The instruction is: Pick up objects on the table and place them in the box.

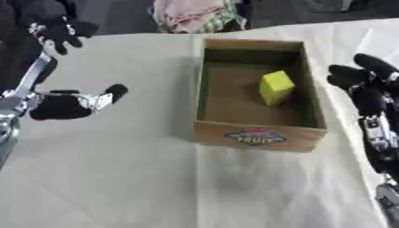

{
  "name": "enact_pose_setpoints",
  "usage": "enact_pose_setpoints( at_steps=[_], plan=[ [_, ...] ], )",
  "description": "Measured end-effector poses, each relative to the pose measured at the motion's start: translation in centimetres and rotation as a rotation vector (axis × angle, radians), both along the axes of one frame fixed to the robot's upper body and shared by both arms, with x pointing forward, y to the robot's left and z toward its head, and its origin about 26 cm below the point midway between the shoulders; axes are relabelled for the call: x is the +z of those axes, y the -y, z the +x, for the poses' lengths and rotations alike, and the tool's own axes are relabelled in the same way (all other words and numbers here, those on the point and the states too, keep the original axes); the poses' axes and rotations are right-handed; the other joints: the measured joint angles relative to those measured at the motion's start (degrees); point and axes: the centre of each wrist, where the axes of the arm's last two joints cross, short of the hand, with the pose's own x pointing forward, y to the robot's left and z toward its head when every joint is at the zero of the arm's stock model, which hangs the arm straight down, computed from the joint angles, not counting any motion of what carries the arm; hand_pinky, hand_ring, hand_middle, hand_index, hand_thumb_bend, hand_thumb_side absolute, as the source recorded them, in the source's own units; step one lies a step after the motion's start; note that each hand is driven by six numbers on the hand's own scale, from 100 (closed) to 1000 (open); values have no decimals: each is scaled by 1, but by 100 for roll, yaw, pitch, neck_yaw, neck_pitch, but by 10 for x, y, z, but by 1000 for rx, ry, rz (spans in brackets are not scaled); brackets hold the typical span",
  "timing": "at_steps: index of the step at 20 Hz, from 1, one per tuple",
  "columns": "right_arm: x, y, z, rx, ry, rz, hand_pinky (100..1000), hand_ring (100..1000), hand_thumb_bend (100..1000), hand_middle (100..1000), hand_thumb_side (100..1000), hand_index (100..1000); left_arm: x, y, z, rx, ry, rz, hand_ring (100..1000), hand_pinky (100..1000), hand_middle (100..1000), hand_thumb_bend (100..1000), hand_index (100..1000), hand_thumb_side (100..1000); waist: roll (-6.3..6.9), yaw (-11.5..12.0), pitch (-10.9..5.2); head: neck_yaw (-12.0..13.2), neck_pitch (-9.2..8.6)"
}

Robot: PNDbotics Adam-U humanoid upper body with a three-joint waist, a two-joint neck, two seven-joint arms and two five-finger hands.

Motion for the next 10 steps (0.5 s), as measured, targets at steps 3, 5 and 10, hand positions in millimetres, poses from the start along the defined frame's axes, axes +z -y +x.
enact_pose_setpoints(
  at_steps=[3,5,10],
  plan=[
    [0,0,0,0,0,0,843,835,100,614,518,868,-17,1,-2,-40,2,-176,604,495,635,566,829,552,-16,37,1,7,2],
    [1,0,0,1,2,0,843,835,100,614,519,868,-27,3,-3,-65,0,-271,597,484,627,571,827,561,-27,46,2,25,6],
    [1,0,0,2,4,0,842,835,100,615,516,867,-40,8,-5,-109,0,-420,583,469,614,554,822,593,-46,80,1,78,59]
  ],
)
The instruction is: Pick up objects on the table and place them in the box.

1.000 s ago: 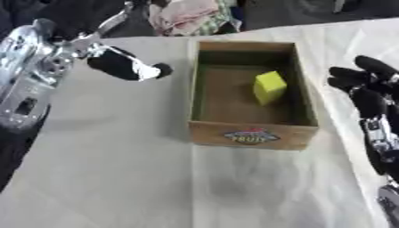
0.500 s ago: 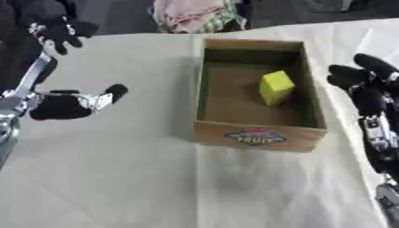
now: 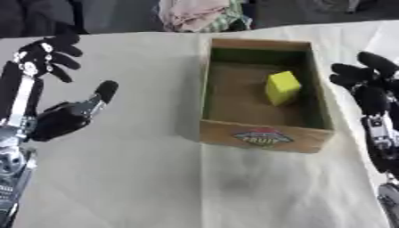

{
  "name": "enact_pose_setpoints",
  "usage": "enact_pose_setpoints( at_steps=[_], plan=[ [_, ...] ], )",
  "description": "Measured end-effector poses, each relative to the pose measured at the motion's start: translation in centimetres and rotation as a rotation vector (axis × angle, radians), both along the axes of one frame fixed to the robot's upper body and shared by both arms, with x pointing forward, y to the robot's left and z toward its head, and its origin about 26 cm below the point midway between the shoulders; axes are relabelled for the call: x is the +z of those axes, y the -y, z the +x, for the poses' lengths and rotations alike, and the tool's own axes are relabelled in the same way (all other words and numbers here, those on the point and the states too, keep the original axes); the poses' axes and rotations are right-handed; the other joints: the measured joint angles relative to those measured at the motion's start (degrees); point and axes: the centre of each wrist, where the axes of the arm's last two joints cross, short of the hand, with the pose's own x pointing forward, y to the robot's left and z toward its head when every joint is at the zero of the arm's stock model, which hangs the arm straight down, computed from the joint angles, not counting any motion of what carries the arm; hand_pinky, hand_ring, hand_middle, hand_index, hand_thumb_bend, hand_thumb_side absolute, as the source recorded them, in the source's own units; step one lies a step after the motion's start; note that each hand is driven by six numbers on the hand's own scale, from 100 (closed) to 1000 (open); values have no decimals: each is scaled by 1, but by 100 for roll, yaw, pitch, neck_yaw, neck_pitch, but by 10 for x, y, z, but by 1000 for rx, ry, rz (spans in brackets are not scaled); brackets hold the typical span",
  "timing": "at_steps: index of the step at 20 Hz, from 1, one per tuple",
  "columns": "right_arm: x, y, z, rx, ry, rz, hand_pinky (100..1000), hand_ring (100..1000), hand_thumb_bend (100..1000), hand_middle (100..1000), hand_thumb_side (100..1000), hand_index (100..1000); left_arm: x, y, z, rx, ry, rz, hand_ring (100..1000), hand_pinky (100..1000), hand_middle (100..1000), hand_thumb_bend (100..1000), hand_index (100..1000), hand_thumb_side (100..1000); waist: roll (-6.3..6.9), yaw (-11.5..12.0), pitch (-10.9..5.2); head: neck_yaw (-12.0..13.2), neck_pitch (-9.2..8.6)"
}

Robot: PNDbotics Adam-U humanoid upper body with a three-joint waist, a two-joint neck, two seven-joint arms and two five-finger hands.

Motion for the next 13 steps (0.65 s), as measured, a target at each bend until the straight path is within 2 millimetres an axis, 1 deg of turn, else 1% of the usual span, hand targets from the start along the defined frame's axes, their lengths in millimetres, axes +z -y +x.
enact_pose_setpoints(
  at_steps=[3,4,6,10,13],
  plan=[
    [0,0,0,0,0,0,842,834,100,615,516,867,-4,3,0,-13,-2,-48,580,466,611,532,820,613,-15,2,-1,65,64],
    [0,0,0,0,0,0,842,835,100,615,516,867,-5,4,-1,-16,-5,-62,577,462,607,496,819,640,-15,4,-1,82,95],
    [0,0,0,1,0,1,842,835,100,615,515,867,-6,5,-1,-18,-10,-85,573,459,604,467,817,665,-17,21,-3,121,155],
    [0,0,0,1,0,1,842,835,100,615,515,867,-10,6,-1,-15,-24,-121,571,455,601,469,815,672,-23,37,-3,168,248],
    [0,0,0,1,0,1,842,835,100,616,515,867,-10,7,-1,-14,-26,-130,571,455,601,472,815,672,-20,40,-3,170,261]
  ],
)
